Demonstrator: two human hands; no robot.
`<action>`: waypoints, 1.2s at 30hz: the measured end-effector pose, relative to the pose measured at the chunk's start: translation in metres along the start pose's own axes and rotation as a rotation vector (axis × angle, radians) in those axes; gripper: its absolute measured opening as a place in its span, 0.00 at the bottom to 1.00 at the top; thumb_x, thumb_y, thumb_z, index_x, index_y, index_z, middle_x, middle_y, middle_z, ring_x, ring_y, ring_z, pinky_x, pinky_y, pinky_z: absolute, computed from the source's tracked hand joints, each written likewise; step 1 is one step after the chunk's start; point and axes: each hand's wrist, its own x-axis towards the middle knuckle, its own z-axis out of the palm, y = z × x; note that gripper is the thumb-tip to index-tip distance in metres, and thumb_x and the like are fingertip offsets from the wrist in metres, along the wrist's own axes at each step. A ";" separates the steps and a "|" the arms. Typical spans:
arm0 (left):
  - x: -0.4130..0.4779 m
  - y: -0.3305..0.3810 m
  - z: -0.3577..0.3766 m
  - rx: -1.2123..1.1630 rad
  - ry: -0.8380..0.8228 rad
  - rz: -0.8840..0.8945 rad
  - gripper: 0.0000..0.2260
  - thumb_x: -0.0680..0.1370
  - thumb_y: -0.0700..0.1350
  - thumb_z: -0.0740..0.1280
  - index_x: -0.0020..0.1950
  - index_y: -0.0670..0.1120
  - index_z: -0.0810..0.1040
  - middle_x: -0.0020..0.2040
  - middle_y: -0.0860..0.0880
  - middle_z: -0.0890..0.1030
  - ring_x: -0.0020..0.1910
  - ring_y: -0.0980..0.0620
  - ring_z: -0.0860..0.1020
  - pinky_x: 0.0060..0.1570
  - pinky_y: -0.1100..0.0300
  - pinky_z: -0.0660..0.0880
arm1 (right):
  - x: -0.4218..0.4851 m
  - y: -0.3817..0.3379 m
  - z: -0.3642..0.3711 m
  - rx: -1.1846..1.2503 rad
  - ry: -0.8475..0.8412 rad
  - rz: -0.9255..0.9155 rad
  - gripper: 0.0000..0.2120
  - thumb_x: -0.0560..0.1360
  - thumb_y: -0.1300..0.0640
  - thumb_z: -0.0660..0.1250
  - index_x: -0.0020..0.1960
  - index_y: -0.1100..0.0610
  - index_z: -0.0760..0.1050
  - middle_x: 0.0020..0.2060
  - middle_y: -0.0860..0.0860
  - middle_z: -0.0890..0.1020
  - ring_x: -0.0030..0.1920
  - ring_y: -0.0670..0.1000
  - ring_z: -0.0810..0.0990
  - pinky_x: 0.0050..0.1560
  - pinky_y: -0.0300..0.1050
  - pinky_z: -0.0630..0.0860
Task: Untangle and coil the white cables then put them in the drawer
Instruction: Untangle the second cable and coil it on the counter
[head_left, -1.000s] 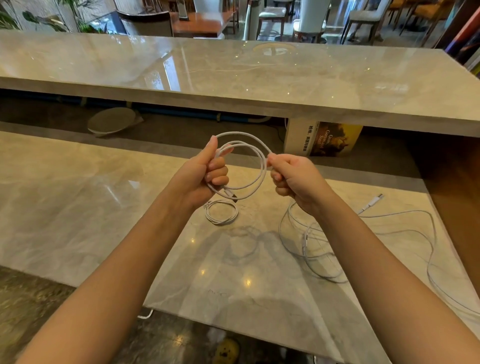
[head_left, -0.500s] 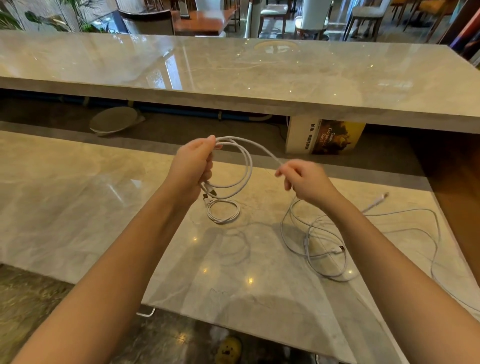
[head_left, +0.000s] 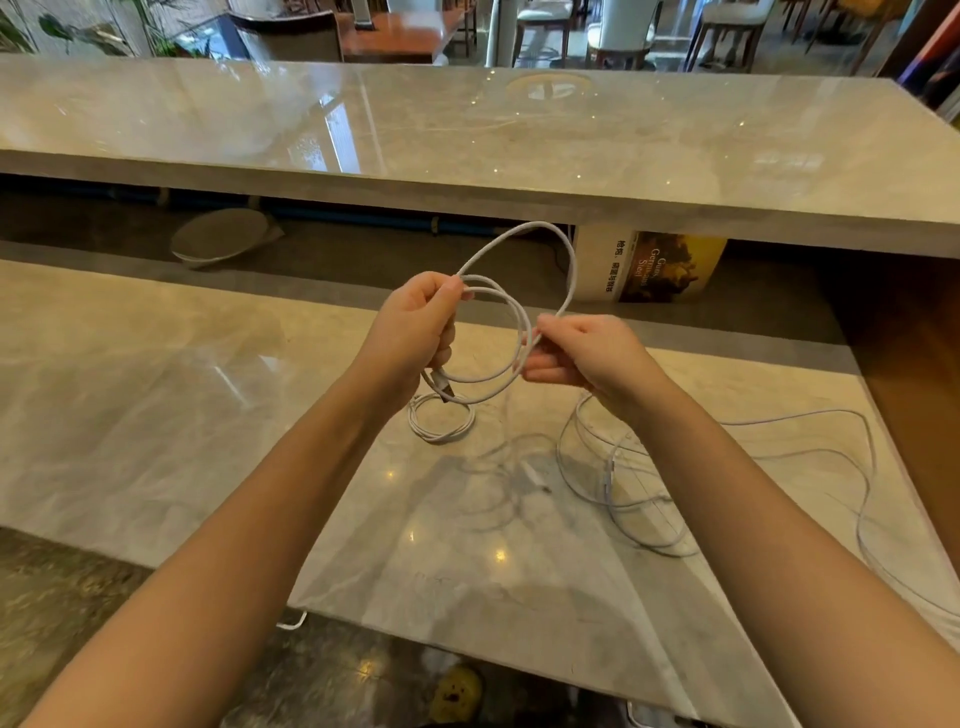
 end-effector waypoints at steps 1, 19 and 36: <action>0.000 -0.003 0.003 0.035 0.005 0.007 0.10 0.82 0.46 0.55 0.48 0.45 0.74 0.31 0.51 0.67 0.27 0.57 0.64 0.26 0.65 0.64 | -0.001 -0.001 0.003 0.106 -0.020 0.020 0.14 0.80 0.57 0.58 0.49 0.65 0.78 0.37 0.59 0.84 0.36 0.50 0.85 0.39 0.41 0.82; 0.010 -0.011 0.011 0.136 -0.012 -0.046 0.11 0.79 0.51 0.61 0.45 0.44 0.74 0.30 0.50 0.69 0.28 0.55 0.66 0.29 0.64 0.67 | -0.012 0.011 0.029 -0.333 0.097 -0.134 0.09 0.80 0.59 0.56 0.49 0.56 0.75 0.51 0.56 0.77 0.45 0.48 0.78 0.39 0.41 0.81; 0.029 -0.011 -0.032 -0.626 0.034 -0.288 0.07 0.80 0.44 0.61 0.50 0.43 0.76 0.29 0.52 0.64 0.24 0.58 0.59 0.23 0.69 0.57 | -0.033 0.049 -0.065 -0.853 -0.068 -0.271 0.14 0.80 0.51 0.55 0.42 0.51 0.76 0.33 0.49 0.75 0.34 0.47 0.72 0.38 0.43 0.69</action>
